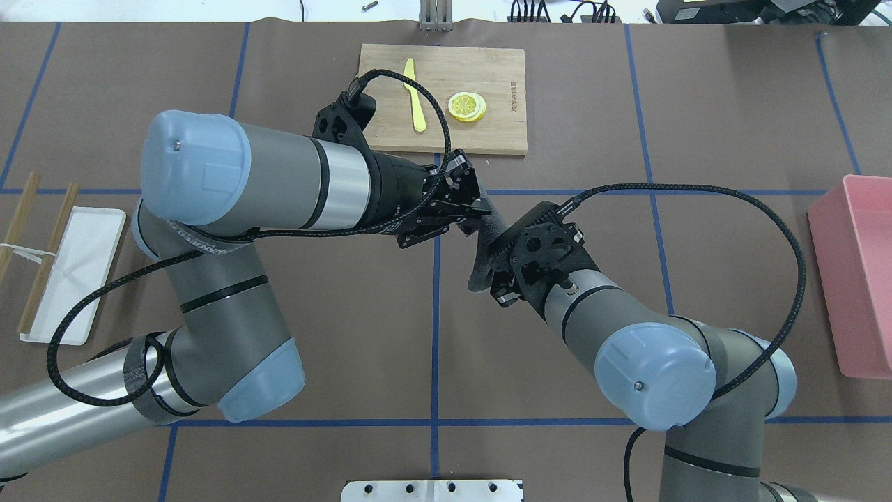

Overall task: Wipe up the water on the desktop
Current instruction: 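Release and withdraw the left gripper while the right gripper carries the towel away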

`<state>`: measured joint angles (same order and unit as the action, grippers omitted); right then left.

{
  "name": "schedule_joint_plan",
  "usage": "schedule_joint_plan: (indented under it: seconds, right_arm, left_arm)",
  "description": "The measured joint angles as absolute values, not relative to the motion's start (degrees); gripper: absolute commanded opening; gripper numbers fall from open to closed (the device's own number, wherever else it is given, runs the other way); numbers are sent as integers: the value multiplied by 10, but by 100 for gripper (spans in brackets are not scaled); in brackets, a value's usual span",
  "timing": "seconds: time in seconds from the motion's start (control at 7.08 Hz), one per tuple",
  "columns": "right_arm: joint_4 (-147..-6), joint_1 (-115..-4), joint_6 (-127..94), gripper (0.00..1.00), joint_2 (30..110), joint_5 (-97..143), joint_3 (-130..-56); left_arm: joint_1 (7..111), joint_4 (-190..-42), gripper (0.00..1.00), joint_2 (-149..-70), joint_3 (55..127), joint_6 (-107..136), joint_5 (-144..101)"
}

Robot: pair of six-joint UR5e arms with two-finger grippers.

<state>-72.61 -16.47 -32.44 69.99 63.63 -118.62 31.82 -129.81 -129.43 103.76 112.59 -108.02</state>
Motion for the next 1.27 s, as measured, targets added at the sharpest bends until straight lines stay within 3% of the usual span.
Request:
schedule_joint_plan:
  seconds: [0.28,0.42,0.56,1.27]
  right_arm:
    - [-725,-166,-328,0,700,636,-1188]
    - [-725,-167,-328,0,700,636,-1189]
    - [-725,-168,-329,0,700,636,-1190]
    - [-726,-176,-329,0,700,637,-1197]
  left_arm:
    - [318,-1298,0,-1293,1037,1124,-1080]
    - [318,-1298,84,-1291,1037,1121,-1080]
    - [318,-1298,98,-1286,1038,1107,-1080]
    - [382,-1279,98,-1206,1056,928,-1087]
